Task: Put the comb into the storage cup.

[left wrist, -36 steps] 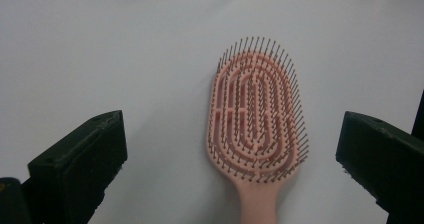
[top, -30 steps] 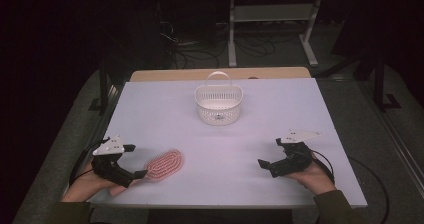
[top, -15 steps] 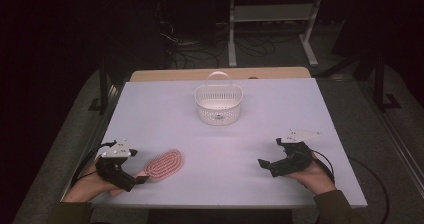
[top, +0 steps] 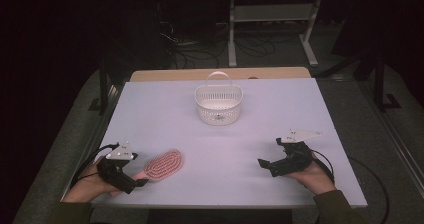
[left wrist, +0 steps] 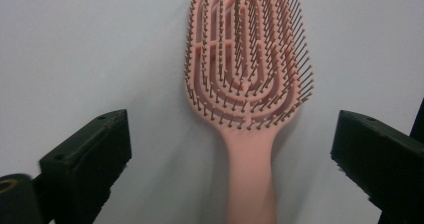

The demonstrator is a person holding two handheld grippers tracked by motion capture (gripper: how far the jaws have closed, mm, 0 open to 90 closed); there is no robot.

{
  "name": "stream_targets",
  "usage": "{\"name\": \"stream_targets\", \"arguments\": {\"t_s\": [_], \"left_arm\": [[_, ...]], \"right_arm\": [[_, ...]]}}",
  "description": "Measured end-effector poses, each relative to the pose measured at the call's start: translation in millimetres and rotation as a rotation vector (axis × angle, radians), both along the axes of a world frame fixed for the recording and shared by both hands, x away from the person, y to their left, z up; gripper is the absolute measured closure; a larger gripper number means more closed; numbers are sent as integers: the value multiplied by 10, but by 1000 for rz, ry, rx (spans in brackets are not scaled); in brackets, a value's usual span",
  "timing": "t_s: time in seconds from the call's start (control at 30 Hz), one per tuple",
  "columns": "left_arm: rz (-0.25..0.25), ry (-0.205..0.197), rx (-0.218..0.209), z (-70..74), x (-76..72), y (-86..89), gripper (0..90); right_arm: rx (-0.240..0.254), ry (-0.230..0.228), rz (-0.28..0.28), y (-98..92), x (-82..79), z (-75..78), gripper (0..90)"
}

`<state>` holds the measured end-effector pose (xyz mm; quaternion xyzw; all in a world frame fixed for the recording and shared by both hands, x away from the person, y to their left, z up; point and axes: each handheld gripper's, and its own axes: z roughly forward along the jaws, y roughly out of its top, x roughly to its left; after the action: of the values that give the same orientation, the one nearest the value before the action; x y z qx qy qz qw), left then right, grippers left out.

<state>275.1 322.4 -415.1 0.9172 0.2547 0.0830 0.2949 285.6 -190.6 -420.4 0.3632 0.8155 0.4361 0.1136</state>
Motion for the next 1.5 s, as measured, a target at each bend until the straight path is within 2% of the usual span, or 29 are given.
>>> {"name": "stream_targets", "arguments": {"t_s": [0.2, 0.43, 0.9, 1.1, 1.5], "left_arm": [[-1, 13, 19, -11, -2, -5, 74], [-31, 24, 36, -13, -23, -13, 206], [-43, 60, 79, -36, -27, -33, 418], [-54, 72, 98, -57, -23, -57, 478], [-30, 79, 131, -74, 2, -105, 564]], "right_arm": [[0, 0, -2, -6, 1, 0, 0], [-2, 0, -1, -4, 2, -2, 0], [-1, 1, -2, -5, 1, 0, 0], [-2, 2, -2, -4, 2, -2, 0], [-1, 2, -2, -3, 2, -1, 0]]}}
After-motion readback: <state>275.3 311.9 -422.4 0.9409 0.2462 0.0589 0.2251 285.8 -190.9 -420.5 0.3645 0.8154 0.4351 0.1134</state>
